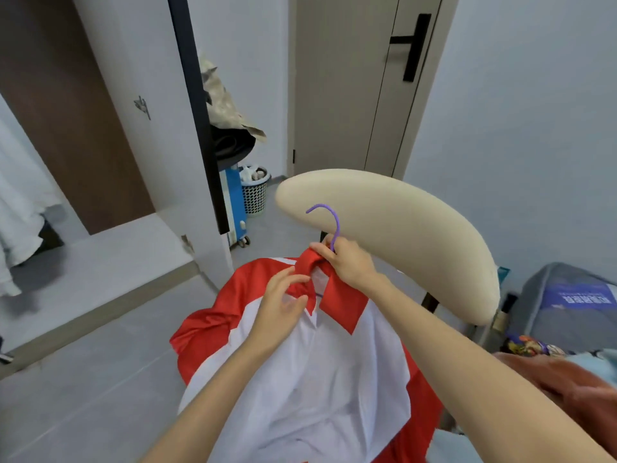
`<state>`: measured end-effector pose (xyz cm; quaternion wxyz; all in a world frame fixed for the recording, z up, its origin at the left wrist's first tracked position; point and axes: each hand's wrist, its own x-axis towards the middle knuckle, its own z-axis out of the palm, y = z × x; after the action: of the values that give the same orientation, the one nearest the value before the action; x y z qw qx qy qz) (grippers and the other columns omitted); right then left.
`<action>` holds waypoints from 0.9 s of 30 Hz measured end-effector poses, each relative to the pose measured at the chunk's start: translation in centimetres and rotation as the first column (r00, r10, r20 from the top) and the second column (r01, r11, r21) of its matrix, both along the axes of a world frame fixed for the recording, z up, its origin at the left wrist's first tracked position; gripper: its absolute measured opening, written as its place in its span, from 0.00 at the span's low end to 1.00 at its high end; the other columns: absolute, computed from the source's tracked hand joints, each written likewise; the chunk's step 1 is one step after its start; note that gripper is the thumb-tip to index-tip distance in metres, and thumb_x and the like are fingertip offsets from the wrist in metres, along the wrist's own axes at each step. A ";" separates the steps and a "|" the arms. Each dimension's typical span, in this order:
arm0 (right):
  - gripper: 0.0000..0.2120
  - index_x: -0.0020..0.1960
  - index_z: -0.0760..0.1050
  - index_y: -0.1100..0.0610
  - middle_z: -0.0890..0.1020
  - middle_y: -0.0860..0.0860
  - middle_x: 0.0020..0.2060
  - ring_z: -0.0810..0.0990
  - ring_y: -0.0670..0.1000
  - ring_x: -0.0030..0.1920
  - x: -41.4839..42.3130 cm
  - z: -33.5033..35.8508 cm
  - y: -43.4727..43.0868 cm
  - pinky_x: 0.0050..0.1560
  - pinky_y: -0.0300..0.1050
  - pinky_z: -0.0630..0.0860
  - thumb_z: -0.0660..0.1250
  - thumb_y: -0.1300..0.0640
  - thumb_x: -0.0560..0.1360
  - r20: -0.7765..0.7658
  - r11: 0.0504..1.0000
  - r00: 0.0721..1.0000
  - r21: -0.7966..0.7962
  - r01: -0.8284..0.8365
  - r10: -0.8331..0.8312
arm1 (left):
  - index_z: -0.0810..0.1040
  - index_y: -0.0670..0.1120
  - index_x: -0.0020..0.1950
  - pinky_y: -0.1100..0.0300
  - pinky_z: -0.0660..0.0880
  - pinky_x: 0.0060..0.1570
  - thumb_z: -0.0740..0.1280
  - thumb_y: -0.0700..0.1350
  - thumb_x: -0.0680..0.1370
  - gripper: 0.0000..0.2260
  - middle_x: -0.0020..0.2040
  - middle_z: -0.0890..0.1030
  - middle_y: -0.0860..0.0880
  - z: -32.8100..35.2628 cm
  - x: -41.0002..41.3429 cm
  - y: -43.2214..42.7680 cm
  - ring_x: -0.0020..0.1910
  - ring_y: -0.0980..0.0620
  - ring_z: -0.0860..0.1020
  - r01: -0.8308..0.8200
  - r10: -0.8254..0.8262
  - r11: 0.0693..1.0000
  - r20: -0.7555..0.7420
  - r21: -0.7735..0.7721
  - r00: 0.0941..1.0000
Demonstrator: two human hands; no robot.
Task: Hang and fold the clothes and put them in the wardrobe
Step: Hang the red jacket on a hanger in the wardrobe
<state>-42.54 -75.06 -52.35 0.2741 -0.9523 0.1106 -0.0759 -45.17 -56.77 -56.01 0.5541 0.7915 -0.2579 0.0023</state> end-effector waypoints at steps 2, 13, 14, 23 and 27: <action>0.22 0.41 0.69 0.57 0.77 0.53 0.38 0.76 0.58 0.44 0.6 -3.0 -0.6 0.43 0.50 0.69 0.56 0.39 0.80 -0.069 1.000 0.997 -0.006 0.025 -0.026 | 0.75 0.44 0.65 0.78 0.62 0.59 0.67 0.34 0.77 0.17 0.70 0.67 0.50 -2.7 0.3 0.7 0.71 0.56 0.63 0.021 -0.017 0.998 -0.068 0.060 0.998; 0.20 0.45 0.70 0.60 0.77 0.60 0.48 0.75 0.62 0.60 0.4 -11.5 -2.4 0.64 0.51 0.64 0.52 0.45 0.83 -0.335 0.971 0.913 -0.042 0.234 -0.234 | 0.62 0.46 0.75 0.74 0.53 0.63 0.63 0.42 0.81 0.23 0.74 0.65 0.50 -11.0 -1.3 5.0 0.73 0.55 0.62 0.300 -0.107 0.829 -0.392 0.472 0.914; 0.20 0.50 0.71 0.62 0.77 0.60 0.53 0.74 0.62 0.61 0.1 -11.8 -2.5 0.65 0.51 0.62 0.52 0.46 0.83 -0.343 0.968 0.907 -0.030 0.247 -0.242 | 0.62 0.47 0.76 0.74 0.53 0.64 0.62 0.43 0.81 0.23 0.74 0.65 0.51 -11.2 -1.7 5.3 0.73 0.55 0.62 0.307 -0.115 0.823 -0.390 0.478 0.914; 0.12 0.55 0.72 0.64 0.76 0.61 0.58 0.72 0.62 0.61 -4.9 -9.8 -0.8 0.64 0.52 0.64 0.58 0.56 0.79 -0.335 0.972 0.917 0.016 0.234 -0.215 | 0.65 0.49 0.74 0.67 0.58 0.68 0.62 0.44 0.81 0.21 0.73 0.66 0.51 -10.1 -5.2 6.7 0.71 0.53 0.66 0.265 -0.113 0.831 -0.318 0.490 0.941; 0.10 0.40 0.75 0.54 0.76 0.54 0.48 0.73 0.57 0.51 -8.7 -8.4 0.7 0.57 0.49 0.67 0.59 0.59 0.78 -0.330 0.996 0.941 0.020 0.093 -0.081 | 0.66 0.49 0.73 0.68 0.58 0.66 0.62 0.44 0.81 0.20 0.72 0.68 0.50 -9.1 -6.7 7.8 0.70 0.52 0.67 0.216 -0.085 0.840 -0.274 0.497 0.958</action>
<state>-51.20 -74.40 -60.79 0.2652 -0.9408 0.1978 0.0738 -51.90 -48.96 -65.08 0.3440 0.8834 -0.2414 -0.2075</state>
